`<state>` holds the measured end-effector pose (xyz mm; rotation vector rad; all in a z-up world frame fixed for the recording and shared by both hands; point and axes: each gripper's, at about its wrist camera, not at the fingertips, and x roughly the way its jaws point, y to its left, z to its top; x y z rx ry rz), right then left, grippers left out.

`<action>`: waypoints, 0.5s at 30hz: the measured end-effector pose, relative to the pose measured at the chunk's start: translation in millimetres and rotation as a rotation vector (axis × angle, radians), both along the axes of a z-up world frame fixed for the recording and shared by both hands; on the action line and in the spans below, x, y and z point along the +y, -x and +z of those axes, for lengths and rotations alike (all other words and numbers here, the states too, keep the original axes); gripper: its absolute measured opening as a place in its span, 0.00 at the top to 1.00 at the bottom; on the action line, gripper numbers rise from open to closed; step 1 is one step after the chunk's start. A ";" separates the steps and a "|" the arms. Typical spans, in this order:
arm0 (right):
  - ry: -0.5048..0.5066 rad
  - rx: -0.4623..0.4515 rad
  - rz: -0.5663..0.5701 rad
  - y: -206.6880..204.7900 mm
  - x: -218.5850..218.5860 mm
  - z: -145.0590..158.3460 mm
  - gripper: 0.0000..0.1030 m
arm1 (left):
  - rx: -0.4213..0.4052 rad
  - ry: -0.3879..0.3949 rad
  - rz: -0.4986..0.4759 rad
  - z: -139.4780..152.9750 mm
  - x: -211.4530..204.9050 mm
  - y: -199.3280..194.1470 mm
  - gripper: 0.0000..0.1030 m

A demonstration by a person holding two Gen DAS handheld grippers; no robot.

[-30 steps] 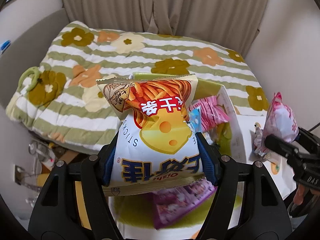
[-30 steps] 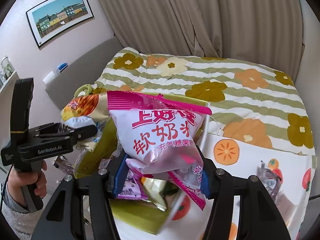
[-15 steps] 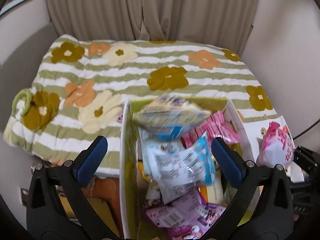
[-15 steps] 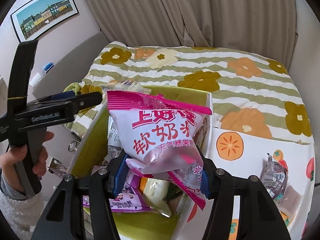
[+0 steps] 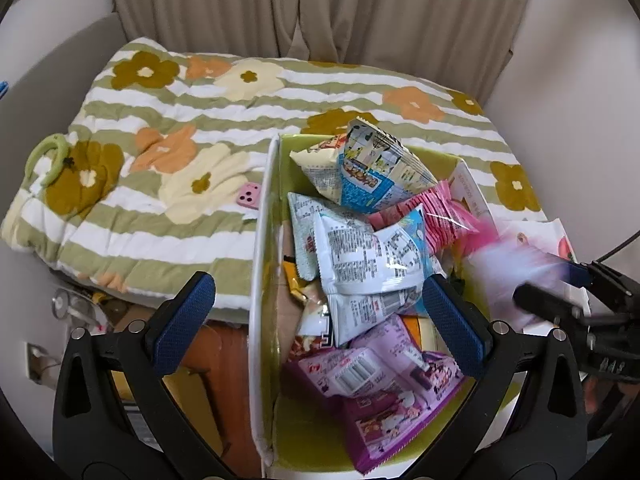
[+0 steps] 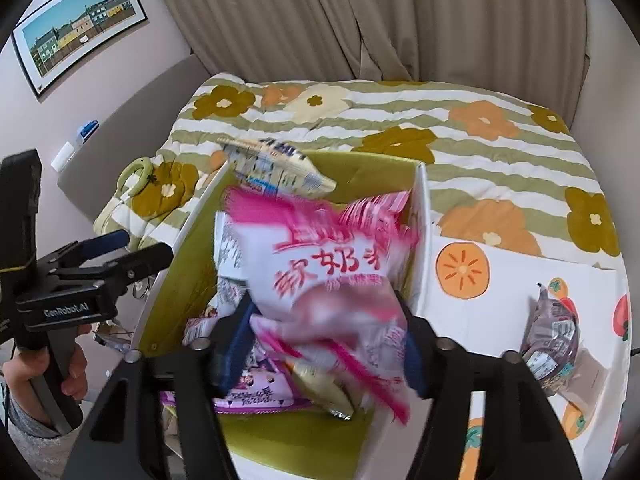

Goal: Organize snacks
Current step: 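Carry both bags over the box and open both tools to drop them, then move both tools back to the last two bags on the sheet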

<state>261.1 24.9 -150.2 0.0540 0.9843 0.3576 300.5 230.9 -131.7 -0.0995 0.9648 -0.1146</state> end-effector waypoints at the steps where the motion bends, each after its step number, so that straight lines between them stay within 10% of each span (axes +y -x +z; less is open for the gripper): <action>1: 0.002 -0.009 0.004 3.5 1.6 -1.6 0.09 | 0.001 0.004 0.003 -0.8 1.8 3.4 0.01; 15: -0.037 -0.055 0.001 49.1 -5.2 -1.7 0.00 | -0.013 0.012 0.023 4.0 -0.3 46.4 0.01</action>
